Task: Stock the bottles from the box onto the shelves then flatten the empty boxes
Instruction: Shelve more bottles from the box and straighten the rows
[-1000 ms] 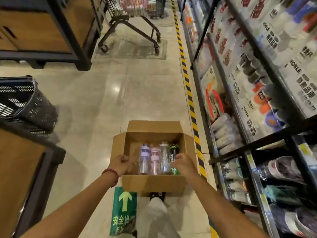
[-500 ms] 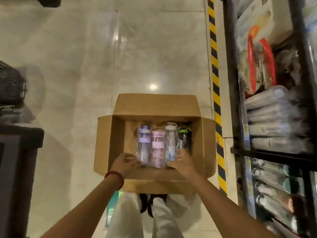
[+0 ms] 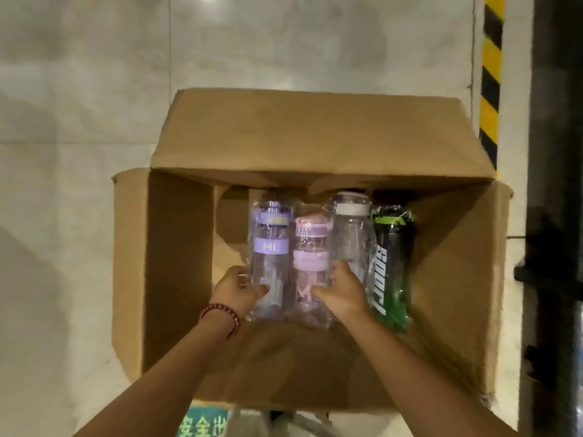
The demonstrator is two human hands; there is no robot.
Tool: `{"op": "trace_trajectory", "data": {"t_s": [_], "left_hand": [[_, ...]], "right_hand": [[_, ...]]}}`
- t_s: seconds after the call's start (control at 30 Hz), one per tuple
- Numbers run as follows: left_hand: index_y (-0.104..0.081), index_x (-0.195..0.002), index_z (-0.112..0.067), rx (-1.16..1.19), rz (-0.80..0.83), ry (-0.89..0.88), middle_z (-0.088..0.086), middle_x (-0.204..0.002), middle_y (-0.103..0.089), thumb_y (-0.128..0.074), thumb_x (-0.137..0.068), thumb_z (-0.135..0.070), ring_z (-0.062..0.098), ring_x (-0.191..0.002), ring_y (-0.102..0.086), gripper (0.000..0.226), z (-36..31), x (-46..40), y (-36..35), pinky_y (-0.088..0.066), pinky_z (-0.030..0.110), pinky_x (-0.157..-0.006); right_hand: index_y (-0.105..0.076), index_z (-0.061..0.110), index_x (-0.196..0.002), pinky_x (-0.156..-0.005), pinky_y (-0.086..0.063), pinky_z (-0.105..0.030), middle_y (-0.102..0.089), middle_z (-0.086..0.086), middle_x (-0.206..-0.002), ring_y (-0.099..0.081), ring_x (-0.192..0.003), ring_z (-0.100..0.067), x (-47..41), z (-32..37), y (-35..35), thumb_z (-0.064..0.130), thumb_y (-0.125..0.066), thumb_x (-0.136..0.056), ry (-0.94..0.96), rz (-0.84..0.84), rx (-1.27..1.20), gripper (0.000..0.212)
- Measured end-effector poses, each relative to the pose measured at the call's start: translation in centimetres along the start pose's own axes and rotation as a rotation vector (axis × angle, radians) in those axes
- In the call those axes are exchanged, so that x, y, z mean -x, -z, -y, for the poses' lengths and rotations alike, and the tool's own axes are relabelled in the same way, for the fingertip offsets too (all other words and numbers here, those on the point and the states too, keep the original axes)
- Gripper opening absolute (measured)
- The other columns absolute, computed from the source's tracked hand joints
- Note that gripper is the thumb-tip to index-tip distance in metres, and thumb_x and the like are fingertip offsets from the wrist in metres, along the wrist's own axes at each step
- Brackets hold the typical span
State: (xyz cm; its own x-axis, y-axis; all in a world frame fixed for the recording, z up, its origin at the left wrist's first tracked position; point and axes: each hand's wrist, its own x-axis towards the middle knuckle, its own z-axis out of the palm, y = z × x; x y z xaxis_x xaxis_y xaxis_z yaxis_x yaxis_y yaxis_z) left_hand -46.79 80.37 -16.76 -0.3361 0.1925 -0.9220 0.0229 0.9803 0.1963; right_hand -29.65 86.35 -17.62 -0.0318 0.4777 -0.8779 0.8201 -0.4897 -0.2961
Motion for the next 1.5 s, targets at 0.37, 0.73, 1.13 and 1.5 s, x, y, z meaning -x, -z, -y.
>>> {"op": "trace_trajectory", "data": {"t_s": [0.37,0.73,1.13,1.5], "left_hand": [[-0.044,-0.126,-0.014,-0.062,-0.185,-0.118,0.005,-0.121,-0.056,-0.086,-0.060,-0.026,0.027,-0.114,-0.053,0.080,2.4,-8.2,-3.2,-0.046,0.040,-0.095],[-0.058,-0.089,-0.023,0.114,-0.016,-0.106,-0.004,-0.086,-0.067,-0.085,-0.054,-0.012,0.013,-0.079,-0.064,0.045,2.7,-9.3,-1.8,-0.048,0.025,-0.064],[-0.043,-0.109,-0.017,0.196,-0.038,-0.220,-0.002,-0.096,-0.059,-0.090,-0.035,-0.024,0.015,-0.087,-0.060,0.089,-1.0,7.5,3.4,-0.050,0.030,-0.072],[-0.045,-0.119,-0.011,0.165,-0.068,-0.602,-0.005,-0.105,-0.056,-0.090,-0.051,-0.026,0.020,-0.102,-0.055,0.083,-11.6,27.1,10.4,-0.044,0.029,-0.081]], "right_hand": [[-0.034,0.005,-0.137,-0.083,-0.050,-0.031,-0.057,-0.010,-0.124,-0.059,-0.108,-0.027,-5.8,-1.7,-7.6,0.045,-0.072,-0.076,-0.118,-0.233,0.202,0.082],[-0.046,0.027,-0.104,-0.079,-0.055,-0.035,-0.064,0.003,-0.104,-0.064,-0.088,-0.019,-7.9,-1.1,-8.1,0.037,-0.086,-0.052,-0.085,-0.131,-0.374,0.067],[-0.045,0.018,-0.109,-0.064,-0.050,-0.027,-0.059,0.000,-0.098,-0.061,-0.087,-0.020,7.1,1.4,1.1,0.016,-0.086,-0.058,-0.016,-0.208,-0.531,0.065],[-0.051,0.022,-0.116,-0.065,-0.058,-0.039,-0.067,-0.005,-0.099,-0.067,-0.080,-0.027,25.3,7.7,16.0,0.044,-0.075,-0.040,0.156,-0.387,-0.699,0.083]]}}
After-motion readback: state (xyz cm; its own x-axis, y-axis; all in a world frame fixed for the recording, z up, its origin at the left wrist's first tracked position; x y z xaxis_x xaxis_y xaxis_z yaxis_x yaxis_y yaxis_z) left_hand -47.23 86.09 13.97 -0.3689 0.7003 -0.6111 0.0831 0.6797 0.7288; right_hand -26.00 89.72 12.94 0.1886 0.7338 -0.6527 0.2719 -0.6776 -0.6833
